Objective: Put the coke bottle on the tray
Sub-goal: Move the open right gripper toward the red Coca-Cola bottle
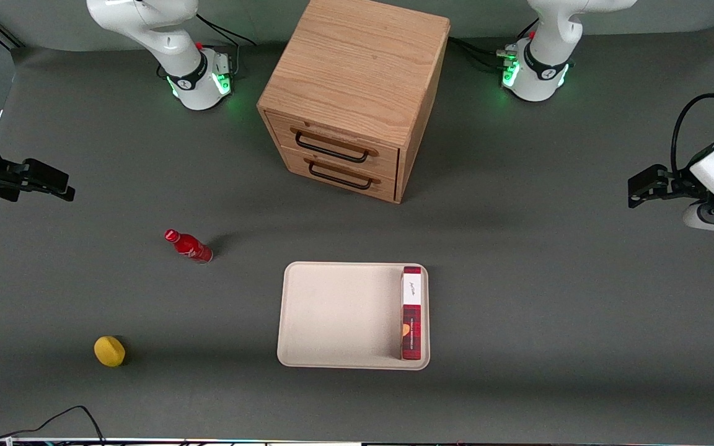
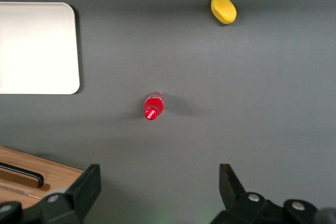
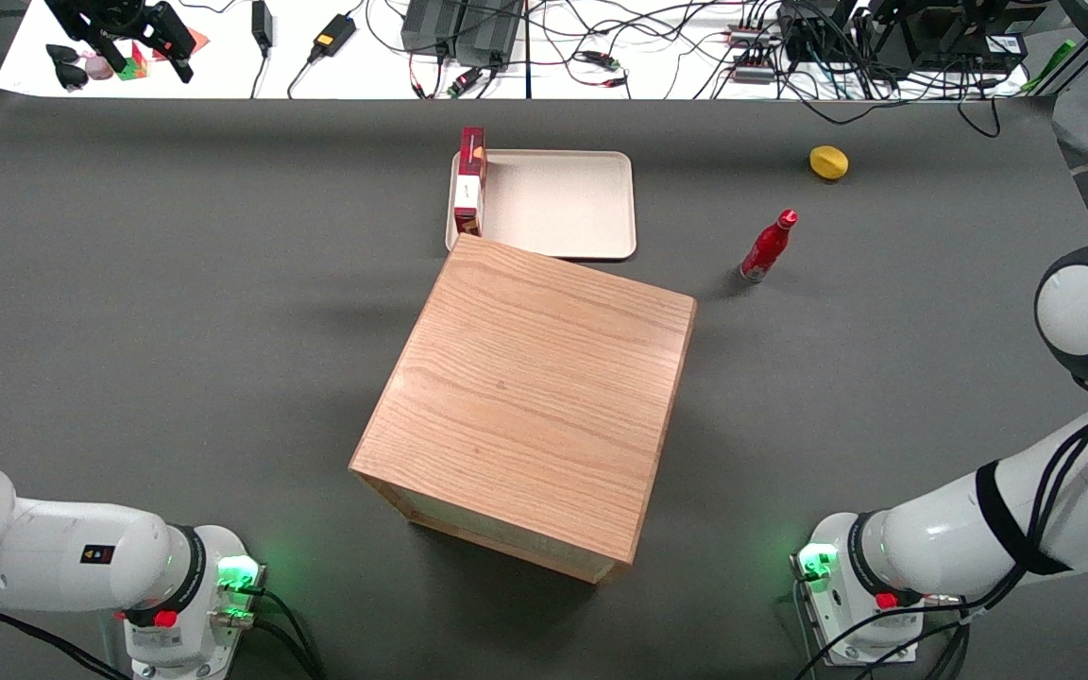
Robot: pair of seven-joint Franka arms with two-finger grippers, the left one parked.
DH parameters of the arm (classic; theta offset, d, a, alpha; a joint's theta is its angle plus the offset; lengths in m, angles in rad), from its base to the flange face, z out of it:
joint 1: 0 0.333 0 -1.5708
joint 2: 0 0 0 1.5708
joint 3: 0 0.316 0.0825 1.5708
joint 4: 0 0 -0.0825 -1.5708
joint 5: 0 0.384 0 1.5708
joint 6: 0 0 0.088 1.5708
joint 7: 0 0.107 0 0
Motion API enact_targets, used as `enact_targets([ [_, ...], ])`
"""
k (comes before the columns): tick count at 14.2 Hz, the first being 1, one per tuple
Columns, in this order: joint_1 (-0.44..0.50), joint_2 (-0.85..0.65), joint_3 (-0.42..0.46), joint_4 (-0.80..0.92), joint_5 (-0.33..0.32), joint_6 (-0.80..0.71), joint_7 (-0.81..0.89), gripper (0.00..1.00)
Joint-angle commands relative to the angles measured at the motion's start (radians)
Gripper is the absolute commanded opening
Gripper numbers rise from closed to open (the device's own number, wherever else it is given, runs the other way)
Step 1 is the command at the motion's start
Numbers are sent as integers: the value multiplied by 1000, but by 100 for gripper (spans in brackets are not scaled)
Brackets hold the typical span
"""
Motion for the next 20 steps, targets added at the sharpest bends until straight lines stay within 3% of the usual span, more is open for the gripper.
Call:
enact_targets([
  [1,-4,-24,8,2,-21,-5,-7,100],
  [4,-13,-20,5,-1,-12,-5,-9,100],
  [7,-19,-3,3,-36,38,34,-9,100],
  [11,-8,-27,8,-251,43,214,-9,100],
  [15,-11,-107,49,-563,43,497,-6,100],
  [20,-7,-116,92,-805,38,734,-7,100],
])
